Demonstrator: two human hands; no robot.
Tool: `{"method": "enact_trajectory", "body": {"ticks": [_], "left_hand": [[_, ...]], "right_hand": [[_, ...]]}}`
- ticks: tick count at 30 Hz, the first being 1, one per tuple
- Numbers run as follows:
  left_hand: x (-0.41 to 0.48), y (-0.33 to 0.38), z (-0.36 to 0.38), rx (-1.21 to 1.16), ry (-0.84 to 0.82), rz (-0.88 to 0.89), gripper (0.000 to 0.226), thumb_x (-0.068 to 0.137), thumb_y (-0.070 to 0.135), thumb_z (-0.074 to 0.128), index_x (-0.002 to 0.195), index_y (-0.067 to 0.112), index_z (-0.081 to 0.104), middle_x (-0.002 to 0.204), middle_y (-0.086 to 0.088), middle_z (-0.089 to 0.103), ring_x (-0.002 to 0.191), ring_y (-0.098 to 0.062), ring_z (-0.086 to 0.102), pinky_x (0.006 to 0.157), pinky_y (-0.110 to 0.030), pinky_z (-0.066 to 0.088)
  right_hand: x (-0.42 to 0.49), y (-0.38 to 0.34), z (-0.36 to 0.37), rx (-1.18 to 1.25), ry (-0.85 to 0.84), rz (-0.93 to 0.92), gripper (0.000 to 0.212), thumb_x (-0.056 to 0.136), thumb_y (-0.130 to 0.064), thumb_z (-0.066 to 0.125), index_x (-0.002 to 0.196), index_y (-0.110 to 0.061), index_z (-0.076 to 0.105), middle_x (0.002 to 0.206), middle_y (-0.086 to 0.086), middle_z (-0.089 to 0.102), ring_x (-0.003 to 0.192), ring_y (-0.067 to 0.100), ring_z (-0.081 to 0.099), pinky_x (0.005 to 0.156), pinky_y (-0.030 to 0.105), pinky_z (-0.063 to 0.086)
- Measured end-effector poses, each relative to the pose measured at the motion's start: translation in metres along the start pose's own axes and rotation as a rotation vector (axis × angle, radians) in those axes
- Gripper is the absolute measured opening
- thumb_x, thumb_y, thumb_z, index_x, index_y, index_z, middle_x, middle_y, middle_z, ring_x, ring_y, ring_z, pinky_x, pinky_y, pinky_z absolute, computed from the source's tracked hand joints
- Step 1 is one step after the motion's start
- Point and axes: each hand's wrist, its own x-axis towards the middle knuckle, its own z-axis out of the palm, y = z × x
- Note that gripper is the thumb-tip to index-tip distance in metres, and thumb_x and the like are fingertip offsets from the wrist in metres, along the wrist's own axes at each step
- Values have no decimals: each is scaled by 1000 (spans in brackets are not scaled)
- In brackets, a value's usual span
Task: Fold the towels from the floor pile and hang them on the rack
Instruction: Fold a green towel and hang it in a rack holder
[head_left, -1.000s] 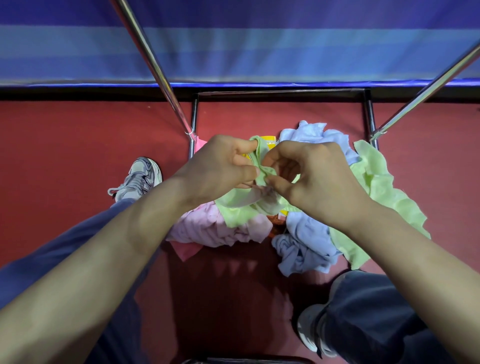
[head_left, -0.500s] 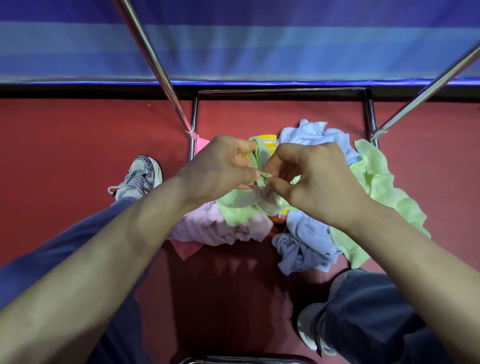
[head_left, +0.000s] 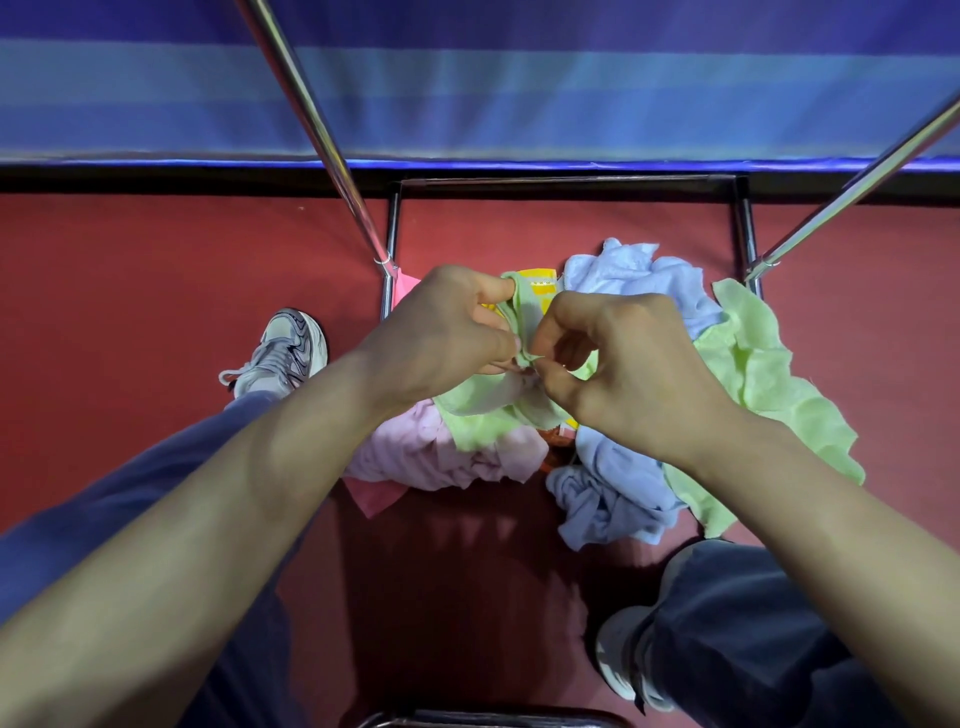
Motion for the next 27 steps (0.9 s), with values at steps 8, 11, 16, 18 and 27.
{"method": "enact_trajectory", "body": {"ticks": [8, 11, 16, 18, 27], "left_hand": [[2, -1, 4, -109, 5, -75, 72, 80, -2, 68, 148, -1, 43, 109, -22, 71, 94, -27, 75, 93, -41, 59], [1, 0, 10, -151, -1, -101, 65, 88, -14, 58, 149, -1, 40, 103, -21, 74, 90, -20, 74, 87, -30, 60], [-2, 6, 14, -202, 15, -157, 38, 84, -15, 54, 90, 21, 66, 96, -14, 67, 85, -18, 69, 74, -18, 59], [-2, 8, 14, -249, 45, -175, 35, 73, -8, 59, 88, 23, 63, 91, -12, 64, 84, -21, 71, 74, -22, 59], [-8, 17, 8, -219, 57, -155, 46, 91, -1, 55, 135, 11, 59, 91, -6, 78, 86, -14, 75, 90, -34, 57]], "right_hand": [[-1, 4, 7, -78, -26, -37, 29, 73, -28, 81, 89, -11, 63, 77, -4, 59, 68, 16, 56, 63, 29, 46], [-2, 5, 11, -162, 12, -60, 31, 74, -22, 83, 89, -8, 60, 80, 2, 60, 73, 25, 58, 61, 34, 47], [-1, 6, 11, -238, 67, -88, 21, 75, -10, 77, 85, -6, 59, 76, 5, 59, 69, 29, 57, 57, 29, 39], [1, 7, 8, -214, 78, -98, 15, 79, -13, 71, 84, -6, 58, 74, 5, 58, 68, 28, 55, 56, 31, 41], [5, 14, -7, -197, 168, -78, 13, 75, -19, 67, 77, -12, 56, 66, -4, 57, 58, 20, 54, 58, 30, 38]]}}
